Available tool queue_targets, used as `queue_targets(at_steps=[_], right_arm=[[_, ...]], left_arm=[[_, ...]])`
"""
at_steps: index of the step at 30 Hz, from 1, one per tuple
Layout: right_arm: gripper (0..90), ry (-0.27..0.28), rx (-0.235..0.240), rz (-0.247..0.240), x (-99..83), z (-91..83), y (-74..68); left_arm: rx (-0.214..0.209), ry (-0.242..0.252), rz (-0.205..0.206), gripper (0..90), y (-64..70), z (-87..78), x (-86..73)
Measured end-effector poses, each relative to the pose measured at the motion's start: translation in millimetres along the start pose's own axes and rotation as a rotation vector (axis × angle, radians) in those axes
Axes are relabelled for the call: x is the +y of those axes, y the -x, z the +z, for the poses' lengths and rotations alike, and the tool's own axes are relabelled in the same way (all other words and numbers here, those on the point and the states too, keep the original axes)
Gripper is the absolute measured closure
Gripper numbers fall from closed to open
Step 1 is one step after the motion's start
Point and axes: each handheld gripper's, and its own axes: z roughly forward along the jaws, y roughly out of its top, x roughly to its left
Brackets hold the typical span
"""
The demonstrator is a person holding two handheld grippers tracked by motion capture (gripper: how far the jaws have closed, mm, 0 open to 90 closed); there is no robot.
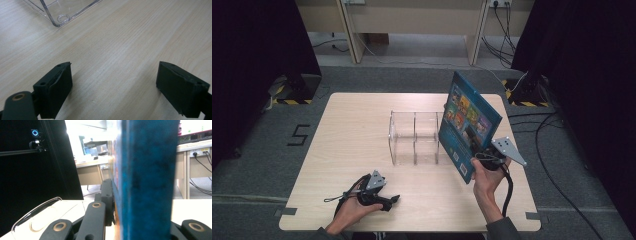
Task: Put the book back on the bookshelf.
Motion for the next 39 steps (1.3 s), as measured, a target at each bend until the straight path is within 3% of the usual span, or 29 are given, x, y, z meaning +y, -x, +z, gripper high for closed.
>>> queue_targets(at_steps=[9,21,26,39], right_arm=[[81.8,-0.001,-0.013,-0.042,-4.2,11.6,-6.6],[81.3,0.001,-0.029,-0.021,-12.8,18.9,-8.7],[80.7,0.008,-0.031,0.012,-15.7,16.1,-7.3],[80.0,-0.005,-0.040,0.008,-22.5,4.2,-3.0]], left_arm=[[-0.001,-0.001,0.000,12.2,0.1,0.1,0.0],[-0.001,-0.001,0.002,12.0,0.1,0.2,0.0],[-0.003,-0.002,0.005,11.6,0.9,0.1,0.0],[-0.005,-0.004,0.006,10.9,1.8,0.4,0.2]])
